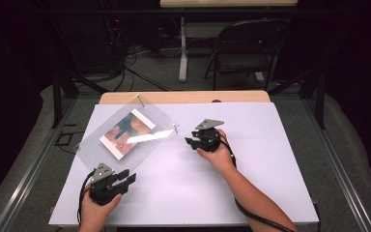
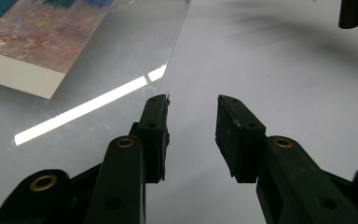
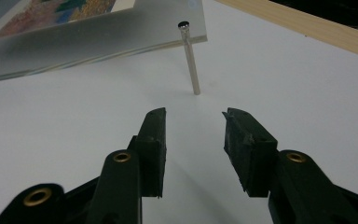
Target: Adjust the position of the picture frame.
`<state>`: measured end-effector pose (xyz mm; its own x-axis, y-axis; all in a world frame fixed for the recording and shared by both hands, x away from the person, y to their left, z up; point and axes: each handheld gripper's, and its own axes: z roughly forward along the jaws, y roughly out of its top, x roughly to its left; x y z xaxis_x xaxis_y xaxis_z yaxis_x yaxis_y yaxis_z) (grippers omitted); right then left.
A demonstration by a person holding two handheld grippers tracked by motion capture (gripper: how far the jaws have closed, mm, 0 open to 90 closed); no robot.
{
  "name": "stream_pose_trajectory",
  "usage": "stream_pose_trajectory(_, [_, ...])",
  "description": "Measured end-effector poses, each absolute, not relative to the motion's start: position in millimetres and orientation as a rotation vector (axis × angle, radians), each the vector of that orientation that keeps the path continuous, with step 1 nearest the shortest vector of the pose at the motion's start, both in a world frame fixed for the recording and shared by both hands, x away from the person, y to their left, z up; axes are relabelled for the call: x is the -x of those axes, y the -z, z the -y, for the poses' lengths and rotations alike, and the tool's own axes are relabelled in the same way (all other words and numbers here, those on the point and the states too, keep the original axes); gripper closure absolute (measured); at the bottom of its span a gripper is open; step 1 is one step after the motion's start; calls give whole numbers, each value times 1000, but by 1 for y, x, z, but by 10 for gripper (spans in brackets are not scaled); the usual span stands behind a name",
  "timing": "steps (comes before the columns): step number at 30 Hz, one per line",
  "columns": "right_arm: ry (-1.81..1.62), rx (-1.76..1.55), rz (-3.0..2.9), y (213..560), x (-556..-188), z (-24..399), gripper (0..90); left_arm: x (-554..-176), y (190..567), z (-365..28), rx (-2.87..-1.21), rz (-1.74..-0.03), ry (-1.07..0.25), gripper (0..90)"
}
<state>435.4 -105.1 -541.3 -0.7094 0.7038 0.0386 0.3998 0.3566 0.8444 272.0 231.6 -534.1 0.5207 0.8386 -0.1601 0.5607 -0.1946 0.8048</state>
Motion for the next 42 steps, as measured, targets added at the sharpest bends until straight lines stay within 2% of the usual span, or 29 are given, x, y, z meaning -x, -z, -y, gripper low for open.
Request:
stream_pose_trajectory(3, [-1273,-965,-2289,542,-440,101,586,-272,534,-231,-1884,-1152,-398,631])
stream_pose_trajectory(8, [-1245,-951,-2308,547,-453,87,644,-272,534,-232,-1880,-1153,-398,623])
stream_pose_trajectory(23, [-1155,-880,-2309,556,-473,52,651,-270,534,-232,-1868,-1144,-380,623])
stream_pose_trajectory(34, [-1131,-897,-2302,557,-484,38,773,-270,535,-233,-1865,-1150,-366,623])
stream_pose_trajectory(37, [-1089,-893,-2300,555,-483,38,837,-270,535,-233,-1867,-1151,-363,624])
stream_pose_trajectory(42, [-1050,-866,-2301,553,-481,37,850,-270,535,-233,-1874,-1149,-364,627])
